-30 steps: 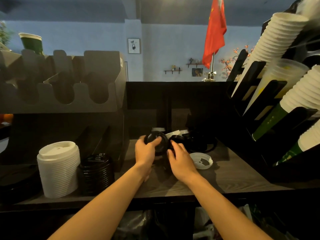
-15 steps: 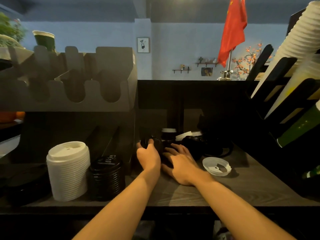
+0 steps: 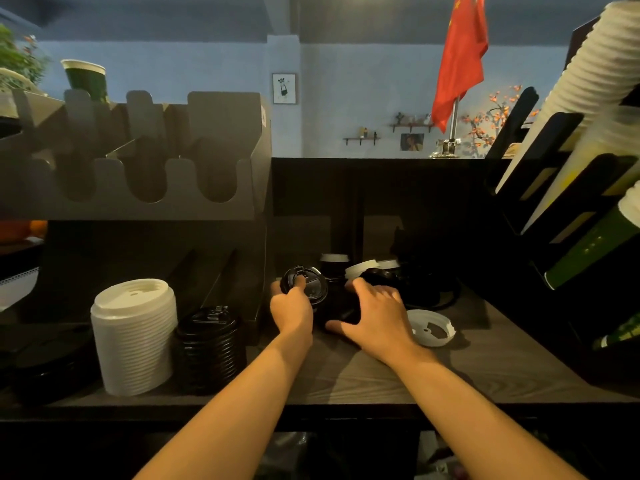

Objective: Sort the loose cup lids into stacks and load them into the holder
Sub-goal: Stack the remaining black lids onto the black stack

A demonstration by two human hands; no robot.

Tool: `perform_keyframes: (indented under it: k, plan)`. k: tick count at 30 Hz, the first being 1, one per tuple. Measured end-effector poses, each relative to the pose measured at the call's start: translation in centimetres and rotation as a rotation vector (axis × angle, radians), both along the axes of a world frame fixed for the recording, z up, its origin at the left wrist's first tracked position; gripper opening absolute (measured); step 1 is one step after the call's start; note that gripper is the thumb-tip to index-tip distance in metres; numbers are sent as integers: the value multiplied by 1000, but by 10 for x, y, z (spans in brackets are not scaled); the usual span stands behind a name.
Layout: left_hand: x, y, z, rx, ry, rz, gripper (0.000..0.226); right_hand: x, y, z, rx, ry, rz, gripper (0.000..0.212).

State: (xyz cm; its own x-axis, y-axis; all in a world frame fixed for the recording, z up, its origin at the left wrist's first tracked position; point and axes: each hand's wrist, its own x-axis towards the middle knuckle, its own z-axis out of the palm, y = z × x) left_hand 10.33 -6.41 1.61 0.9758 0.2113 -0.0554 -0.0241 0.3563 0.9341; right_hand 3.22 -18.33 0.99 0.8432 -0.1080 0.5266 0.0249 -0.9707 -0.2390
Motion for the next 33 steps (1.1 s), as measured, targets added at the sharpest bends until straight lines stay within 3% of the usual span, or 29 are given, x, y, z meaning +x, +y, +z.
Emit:
perform_keyframes:
  k: [4,12,16,20,24,28,33]
  plan:
    - [-1,-1,0,10,-11,3,50,-3,-9,-1,273,-72,44,78]
    - [-6,0,2,19,23,-49,59,-3,-8,0,397,-218,97,78]
    - [-13,-3,3,-25,38,-208,72,-2,-9,1,347,-204,72,88]
    - [-10,-6,-1,-105,-5,-323,33,1,-11,-1,371,-165,3,90]
    - [-7,-8,-3,-108,-32,-361,26,1,-12,-2,368,-204,-13,81]
    - [-5,-9,-5,-20,-23,-235,38,-3,-11,-1,333,-216,-30,81]
    - [-5,-5,-3,-27,-73,0,42,-4,-10,-2,49,77,-131,92]
